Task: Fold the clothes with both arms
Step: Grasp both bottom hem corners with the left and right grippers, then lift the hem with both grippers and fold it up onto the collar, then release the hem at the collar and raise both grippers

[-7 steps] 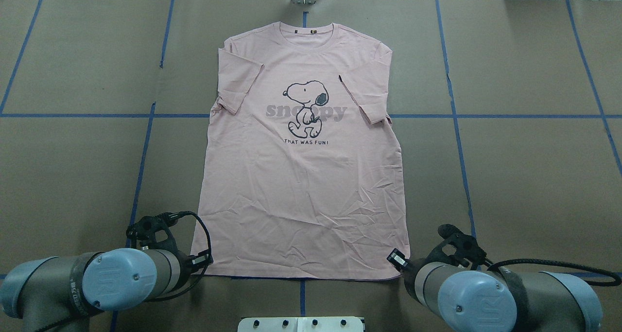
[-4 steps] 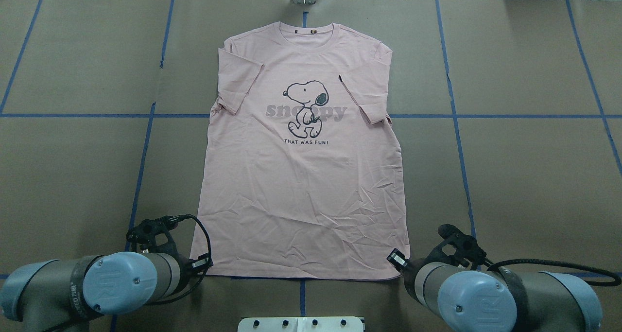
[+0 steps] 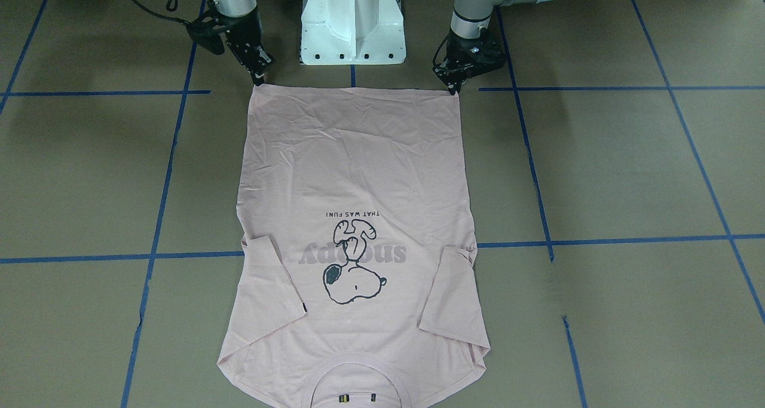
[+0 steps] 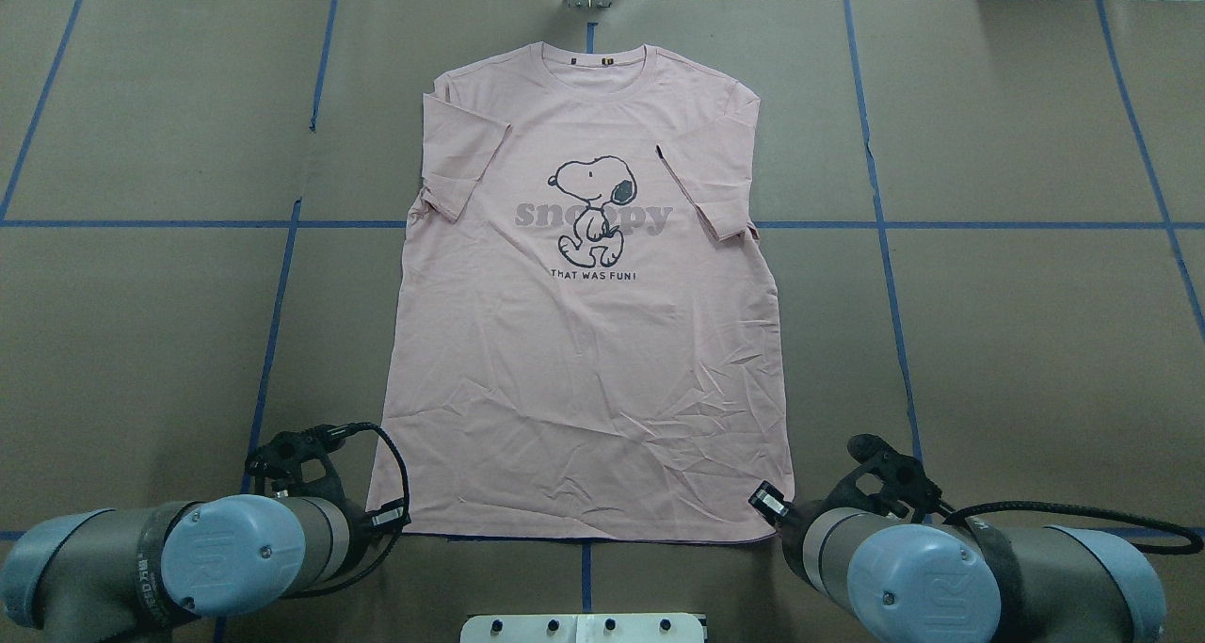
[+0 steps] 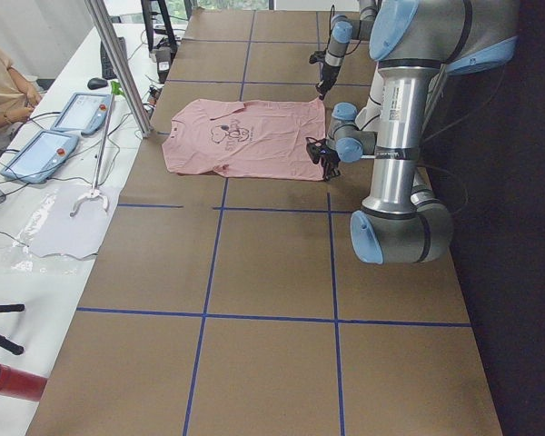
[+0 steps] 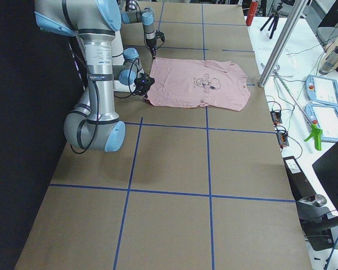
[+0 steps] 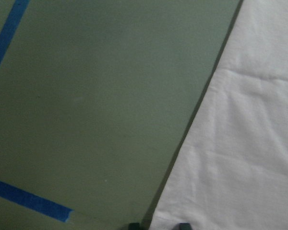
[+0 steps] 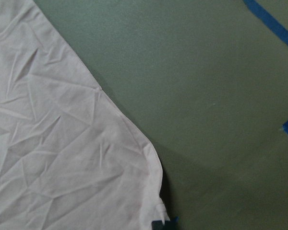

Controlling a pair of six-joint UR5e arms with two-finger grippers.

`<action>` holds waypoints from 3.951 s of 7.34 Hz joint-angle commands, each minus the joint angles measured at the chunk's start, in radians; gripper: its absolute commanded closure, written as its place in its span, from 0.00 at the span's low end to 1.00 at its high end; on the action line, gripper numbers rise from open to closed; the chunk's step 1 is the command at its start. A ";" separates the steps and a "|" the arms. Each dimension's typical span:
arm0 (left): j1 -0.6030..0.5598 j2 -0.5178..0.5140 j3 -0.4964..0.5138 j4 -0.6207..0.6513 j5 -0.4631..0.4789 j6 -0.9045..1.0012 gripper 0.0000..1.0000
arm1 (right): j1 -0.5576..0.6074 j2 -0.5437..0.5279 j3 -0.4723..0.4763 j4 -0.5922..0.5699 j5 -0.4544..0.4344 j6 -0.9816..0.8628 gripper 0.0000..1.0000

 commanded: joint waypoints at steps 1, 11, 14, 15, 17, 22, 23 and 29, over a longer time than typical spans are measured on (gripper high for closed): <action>0.013 -0.006 -0.035 0.062 0.000 0.000 1.00 | 0.002 0.000 0.008 0.000 0.000 0.000 1.00; -0.227 -0.269 0.017 0.131 -0.062 0.209 1.00 | 0.287 0.127 -0.049 0.002 0.056 -0.326 1.00; -0.456 -0.348 0.369 -0.156 -0.059 0.375 1.00 | 0.556 0.307 -0.352 0.008 0.147 -0.581 1.00; -0.522 -0.371 0.426 -0.198 -0.059 0.446 1.00 | 0.618 0.370 -0.450 0.009 0.150 -0.638 1.00; -0.567 -0.387 0.468 -0.255 0.001 0.480 1.00 | 0.673 0.476 -0.596 0.008 0.156 -0.676 1.00; -0.586 -0.509 0.769 -0.461 0.084 0.504 1.00 | 0.695 0.661 -0.910 0.114 0.155 -0.692 1.00; -0.587 -0.535 0.855 -0.541 0.096 0.505 1.00 | 0.702 0.676 -0.969 0.162 0.155 -0.692 1.00; -0.596 -0.546 0.879 -0.548 0.093 0.506 1.00 | 0.707 0.724 -1.078 0.169 0.155 -0.693 1.00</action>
